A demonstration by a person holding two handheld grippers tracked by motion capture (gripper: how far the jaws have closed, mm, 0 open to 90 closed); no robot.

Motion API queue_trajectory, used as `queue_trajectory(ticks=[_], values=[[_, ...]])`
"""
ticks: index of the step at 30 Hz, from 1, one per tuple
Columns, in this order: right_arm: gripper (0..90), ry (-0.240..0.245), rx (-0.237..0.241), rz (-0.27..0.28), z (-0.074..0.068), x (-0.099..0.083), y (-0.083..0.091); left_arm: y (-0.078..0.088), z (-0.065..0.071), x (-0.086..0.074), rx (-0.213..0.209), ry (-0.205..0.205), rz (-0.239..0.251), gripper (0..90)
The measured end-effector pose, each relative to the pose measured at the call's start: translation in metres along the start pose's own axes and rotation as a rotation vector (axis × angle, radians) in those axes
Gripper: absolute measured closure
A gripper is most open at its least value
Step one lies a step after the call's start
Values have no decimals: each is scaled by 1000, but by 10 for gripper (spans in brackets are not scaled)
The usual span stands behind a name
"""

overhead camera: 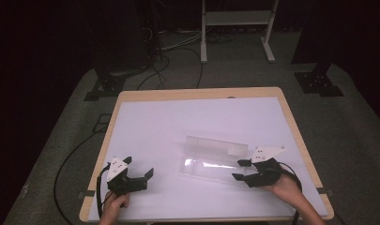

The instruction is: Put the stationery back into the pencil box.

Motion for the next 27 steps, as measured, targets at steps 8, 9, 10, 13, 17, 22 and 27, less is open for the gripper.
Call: queue_trajectory(ticks=[8, 9, 10, 13, 17, 22, 27], values=[[412, -31, -27, 2, 4, -10, 12, 0, 0, 0, 1, 0, 0, 0], [407, -35, -31, 2, 5, -11, 13, 0, 0, 0, 1, 0, 0, 0], [403, -38, -31, 2, 5, -12, 14, 0, 0, 0, 1, -1, 0, 0], [400, -47, -32, 3, 4, -15, 18, 0, 0, 0, 1, 1, 0, 0], [398, -58, -39, -8, 4, -20, 22, 0, 0, 0, 1, -1, 0, 0], [397, -74, -51, -10, 5, -27, 28, 0, 0, 0, 0, 0, 0, 0], [396, -81, -67, -10, 6, -31, 34, 0, 0, 0, 1, -1, 0, 0]])
Point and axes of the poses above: each handheld gripper's, and its own axes: y roughly backward along the jaws, x roughly out of its top, z roughly to its right, the point moved 1 cm from there along -y, roughly forward along the jaws, and after that the axes turned 11 degrees about y, right-handed, at the moved point
